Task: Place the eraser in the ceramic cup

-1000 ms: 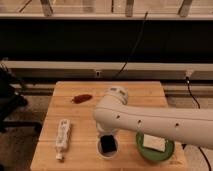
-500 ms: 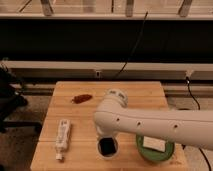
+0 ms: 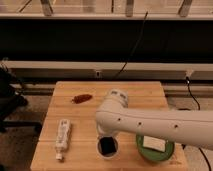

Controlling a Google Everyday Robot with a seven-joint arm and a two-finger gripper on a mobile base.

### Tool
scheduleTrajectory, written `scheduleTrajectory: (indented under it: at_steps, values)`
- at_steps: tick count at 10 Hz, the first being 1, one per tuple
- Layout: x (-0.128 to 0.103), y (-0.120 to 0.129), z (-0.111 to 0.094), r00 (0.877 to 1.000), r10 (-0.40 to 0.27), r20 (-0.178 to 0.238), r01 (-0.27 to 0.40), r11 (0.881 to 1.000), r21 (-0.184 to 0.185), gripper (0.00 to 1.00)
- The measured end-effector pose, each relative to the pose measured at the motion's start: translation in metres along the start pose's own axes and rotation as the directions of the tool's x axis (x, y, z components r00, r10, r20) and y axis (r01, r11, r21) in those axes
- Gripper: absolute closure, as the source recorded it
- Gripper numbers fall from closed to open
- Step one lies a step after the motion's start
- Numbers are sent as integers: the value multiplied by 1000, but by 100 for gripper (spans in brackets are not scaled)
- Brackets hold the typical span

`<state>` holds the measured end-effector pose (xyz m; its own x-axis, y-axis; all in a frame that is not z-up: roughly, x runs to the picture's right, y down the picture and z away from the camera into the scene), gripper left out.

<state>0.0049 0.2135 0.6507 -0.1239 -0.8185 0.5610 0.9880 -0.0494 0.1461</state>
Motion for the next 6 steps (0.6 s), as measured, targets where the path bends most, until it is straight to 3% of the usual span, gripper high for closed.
scheduleTrajectory:
  at_steps: [6]
  values:
    - [1,11,-2,1000,16,-13,-16,1000,-4,20]
